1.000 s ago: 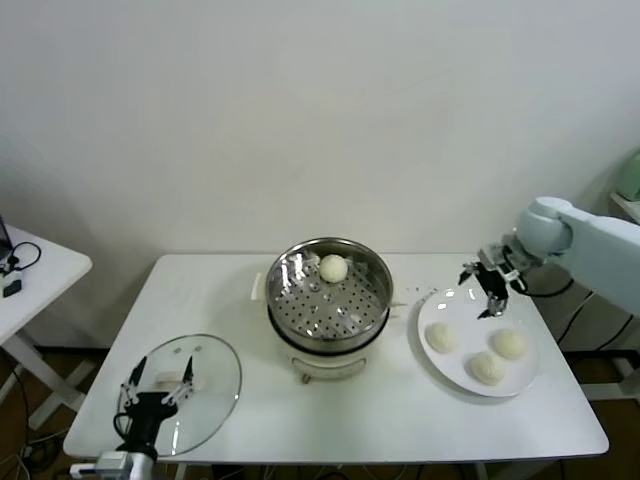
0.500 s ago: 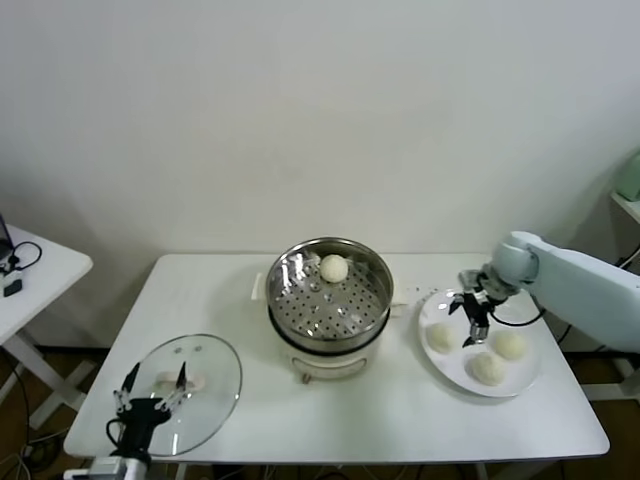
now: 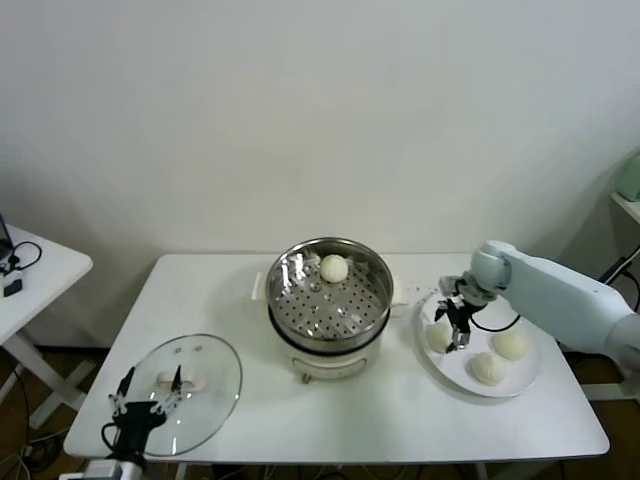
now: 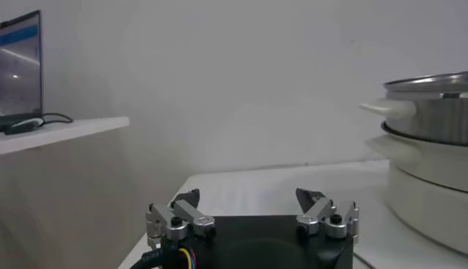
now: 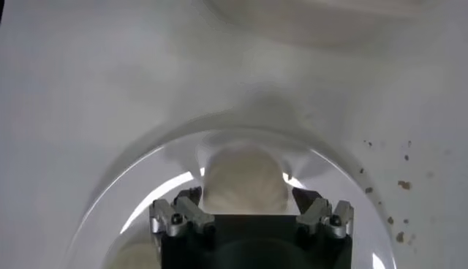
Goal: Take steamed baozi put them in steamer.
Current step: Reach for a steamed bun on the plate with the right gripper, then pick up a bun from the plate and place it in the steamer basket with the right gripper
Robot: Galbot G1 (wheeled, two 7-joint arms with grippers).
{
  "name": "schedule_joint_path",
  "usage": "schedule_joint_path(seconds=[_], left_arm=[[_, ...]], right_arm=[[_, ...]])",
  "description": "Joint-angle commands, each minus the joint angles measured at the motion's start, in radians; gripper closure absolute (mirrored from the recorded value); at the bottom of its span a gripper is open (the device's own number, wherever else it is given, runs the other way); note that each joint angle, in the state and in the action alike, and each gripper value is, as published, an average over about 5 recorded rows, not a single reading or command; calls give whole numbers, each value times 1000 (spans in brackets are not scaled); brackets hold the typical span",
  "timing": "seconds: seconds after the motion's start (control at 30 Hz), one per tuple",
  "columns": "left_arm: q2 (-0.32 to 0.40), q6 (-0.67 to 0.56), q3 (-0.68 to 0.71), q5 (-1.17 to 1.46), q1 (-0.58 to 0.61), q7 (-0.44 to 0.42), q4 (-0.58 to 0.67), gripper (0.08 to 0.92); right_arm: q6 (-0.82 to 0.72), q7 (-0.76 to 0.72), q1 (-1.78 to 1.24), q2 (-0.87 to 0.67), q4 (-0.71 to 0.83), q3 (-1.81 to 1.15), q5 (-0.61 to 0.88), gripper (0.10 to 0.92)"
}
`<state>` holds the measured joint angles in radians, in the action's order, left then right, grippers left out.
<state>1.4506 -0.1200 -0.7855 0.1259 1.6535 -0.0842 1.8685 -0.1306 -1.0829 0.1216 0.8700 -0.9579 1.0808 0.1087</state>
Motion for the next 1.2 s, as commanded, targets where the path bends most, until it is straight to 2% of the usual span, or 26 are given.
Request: schedule_joint_path(seconds=[0.03, 0.2, 0.57, 0.8, 0.93, 1.2], left_arm=[[0, 0, -2, 2, 2, 1, 1, 177], [-1, 1, -4, 3, 2, 1, 4, 177], [0, 4, -3, 4, -1, 3, 6, 177], [0, 5, -3, 7, 1, 1, 10, 177], [-2, 7, -4, 9, 3, 0, 14, 177], [-1, 9, 5, 6, 6, -3, 29, 177]], right_arm=[[-2, -6, -17, 30, 41, -16, -5, 203], [0, -8, -12, 28, 41, -16, -4, 203], [1, -6, -5, 14, 28, -17, 4, 313], [-3, -4, 90, -20, -27, 27, 49, 326], [-12, -4, 228, -52, -83, 114, 132, 327], [-39, -9, 589, -45, -152, 368, 436, 322]])
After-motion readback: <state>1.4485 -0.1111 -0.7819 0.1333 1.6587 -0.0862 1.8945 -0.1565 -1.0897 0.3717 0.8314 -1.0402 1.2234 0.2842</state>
